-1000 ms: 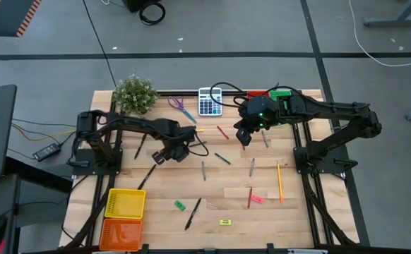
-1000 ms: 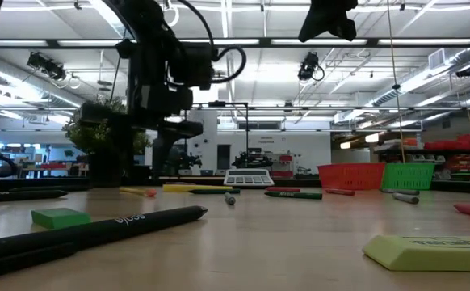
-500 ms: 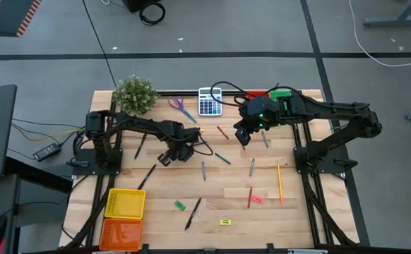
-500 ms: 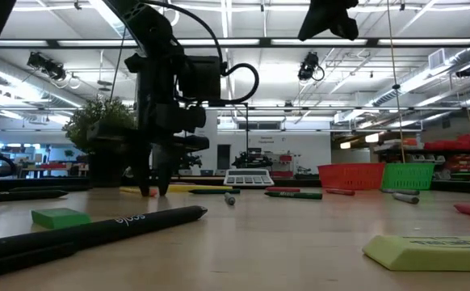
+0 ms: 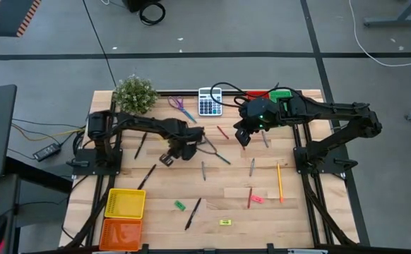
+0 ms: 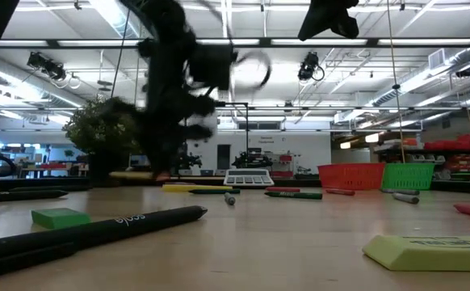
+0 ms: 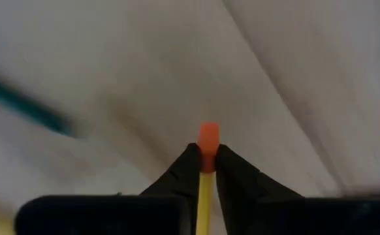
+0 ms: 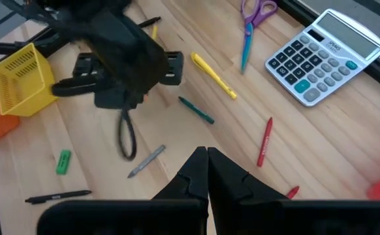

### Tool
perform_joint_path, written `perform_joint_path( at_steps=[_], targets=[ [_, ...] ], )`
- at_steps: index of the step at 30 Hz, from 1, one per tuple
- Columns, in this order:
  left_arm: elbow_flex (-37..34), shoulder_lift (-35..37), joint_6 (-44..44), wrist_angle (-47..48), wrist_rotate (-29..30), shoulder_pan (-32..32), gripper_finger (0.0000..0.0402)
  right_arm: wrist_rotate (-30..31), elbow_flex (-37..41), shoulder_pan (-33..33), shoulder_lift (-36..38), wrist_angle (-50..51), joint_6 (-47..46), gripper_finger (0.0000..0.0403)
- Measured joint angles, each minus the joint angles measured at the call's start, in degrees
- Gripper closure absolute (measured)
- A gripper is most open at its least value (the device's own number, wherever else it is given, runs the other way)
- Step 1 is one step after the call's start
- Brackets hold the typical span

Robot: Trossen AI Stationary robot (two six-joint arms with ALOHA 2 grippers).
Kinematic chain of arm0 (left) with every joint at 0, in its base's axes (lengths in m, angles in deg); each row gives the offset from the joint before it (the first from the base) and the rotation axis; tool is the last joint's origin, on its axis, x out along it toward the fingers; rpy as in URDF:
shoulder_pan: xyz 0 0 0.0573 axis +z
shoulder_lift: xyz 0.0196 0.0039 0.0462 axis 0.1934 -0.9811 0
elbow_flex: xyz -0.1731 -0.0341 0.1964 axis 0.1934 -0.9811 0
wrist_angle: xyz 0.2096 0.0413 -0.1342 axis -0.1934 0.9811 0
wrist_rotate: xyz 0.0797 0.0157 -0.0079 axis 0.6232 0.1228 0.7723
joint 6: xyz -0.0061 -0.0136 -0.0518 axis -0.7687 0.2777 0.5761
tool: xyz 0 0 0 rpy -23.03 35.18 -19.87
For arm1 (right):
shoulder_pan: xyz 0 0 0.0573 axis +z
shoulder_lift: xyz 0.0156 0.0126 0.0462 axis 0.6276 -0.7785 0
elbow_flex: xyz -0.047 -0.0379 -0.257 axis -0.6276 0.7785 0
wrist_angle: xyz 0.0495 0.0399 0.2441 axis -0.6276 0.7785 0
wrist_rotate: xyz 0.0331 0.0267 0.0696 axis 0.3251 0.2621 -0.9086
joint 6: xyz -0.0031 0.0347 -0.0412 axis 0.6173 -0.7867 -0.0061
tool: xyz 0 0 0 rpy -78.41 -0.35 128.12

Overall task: Sort crayons/erasers/pens/pencils in bins
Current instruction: Put the top yellow pencil into the yellow bin

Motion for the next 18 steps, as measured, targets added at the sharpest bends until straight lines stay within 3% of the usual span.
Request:
perform_joint_path(
  at_steps=[4, 9, 15, 18],
  targets=[
    [7.3, -0.1, 4.2, 5.6, 0.1, 0.0, 0.0342, 0.0, 0.0, 0.0, 0.0, 0.1, 1.3, 0.0393],
    [18.5, 0.2, 9.8, 13.3, 0.0, -0.3, 0.0376, 0.0, 0.0, 0.0, 0.0, 0.3, 2.7, 0.0393],
    [32.0, 0.2, 27.3, 19.7, -0.2, -0.3, 0.0371, 0.0, 0.0, 0.0, 0.0, 0.3, 5.6, 0.0393],
    [37.6, 0.2, 32.0, 22.0, -2.1, -0.3, 0.0357, 0.0, 0.0, 0.0, 0.0, 0.3, 6.6, 0.0393]
  ],
)
